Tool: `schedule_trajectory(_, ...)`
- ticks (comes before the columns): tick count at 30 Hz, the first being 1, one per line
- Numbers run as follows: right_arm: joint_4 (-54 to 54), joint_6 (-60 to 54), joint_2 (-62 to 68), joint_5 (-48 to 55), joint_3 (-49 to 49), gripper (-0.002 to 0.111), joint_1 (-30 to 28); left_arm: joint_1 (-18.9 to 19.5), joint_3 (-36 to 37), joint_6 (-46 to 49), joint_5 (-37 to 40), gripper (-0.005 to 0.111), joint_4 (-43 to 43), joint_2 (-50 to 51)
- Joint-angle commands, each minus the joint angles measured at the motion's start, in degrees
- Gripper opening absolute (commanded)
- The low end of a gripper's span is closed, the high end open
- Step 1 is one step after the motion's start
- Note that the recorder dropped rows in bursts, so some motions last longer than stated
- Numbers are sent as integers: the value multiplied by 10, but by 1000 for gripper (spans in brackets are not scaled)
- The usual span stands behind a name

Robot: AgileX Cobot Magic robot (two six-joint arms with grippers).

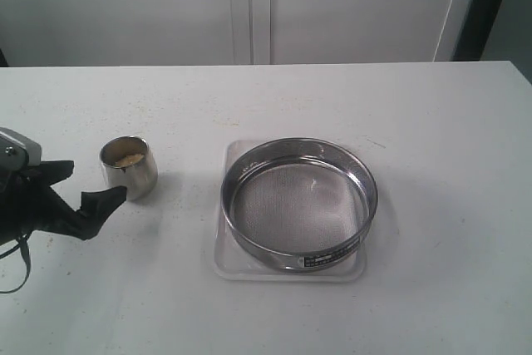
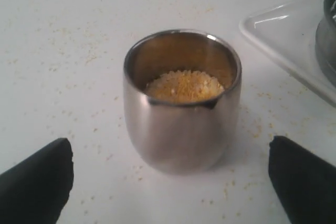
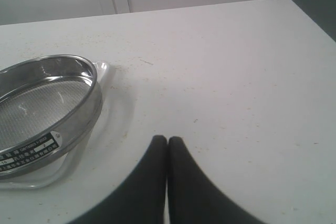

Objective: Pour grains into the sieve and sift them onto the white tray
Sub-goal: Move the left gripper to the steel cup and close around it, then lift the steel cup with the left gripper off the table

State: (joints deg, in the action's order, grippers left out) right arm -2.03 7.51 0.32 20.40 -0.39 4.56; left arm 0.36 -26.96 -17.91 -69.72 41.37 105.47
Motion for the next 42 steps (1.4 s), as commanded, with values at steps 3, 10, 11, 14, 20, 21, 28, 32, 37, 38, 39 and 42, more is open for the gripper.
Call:
schedule_trajectory(3, 4, 1, -3, -7, 4, 0, 1, -12, -39, -14, 13, 105, 5, 9)
schedule_trajectory(10, 4, 1, -3, -7, 4, 0, 1, -12, -72, -40, 3, 105, 26, 57)
schedule_trajectory(11, 4, 1, -3, -7, 4, 0, 1, -12, -77, -40, -2, 105, 26, 63)
schedule_trajectory(14, 4, 1, -3, -7, 4, 0, 1, -12, -85, -40, -2, 105, 26, 83)
schedule_trajectory(20, 4, 1, -3, -7, 4, 0, 1, -12, -104, -44, -2, 105, 28, 109)
schedule_trajectory(21, 4, 1, -3, -7, 4, 0, 1, -12, -107, -44, -2, 105, 29, 111)
schedule_trajectory(28, 4, 1, -3, -7, 4, 0, 1, -12, -131, -56, -2, 105, 51, 127)
schedule_trajectory(32, 4, 1, -3, -7, 4, 0, 1, -12, -141, -57, -2, 105, 58, 129)
schedule_trajectory(37, 4, 1, -3, -7, 4, 0, 1, -12, -156, -61, -2, 105, 65, 129)
schedule_trajectory(38, 4, 1, -3, -7, 4, 0, 1, -12, -159, -64, -2, 105, 65, 129)
schedule_trajectory(39, 4, 1, -3, -7, 4, 0, 1, -15, -162, -64, -2, 105, 65, 129)
schedule_trajectory(42, 4, 1, -3, -7, 4, 0, 1, -28, -173, -61, -2, 105, 64, 133)
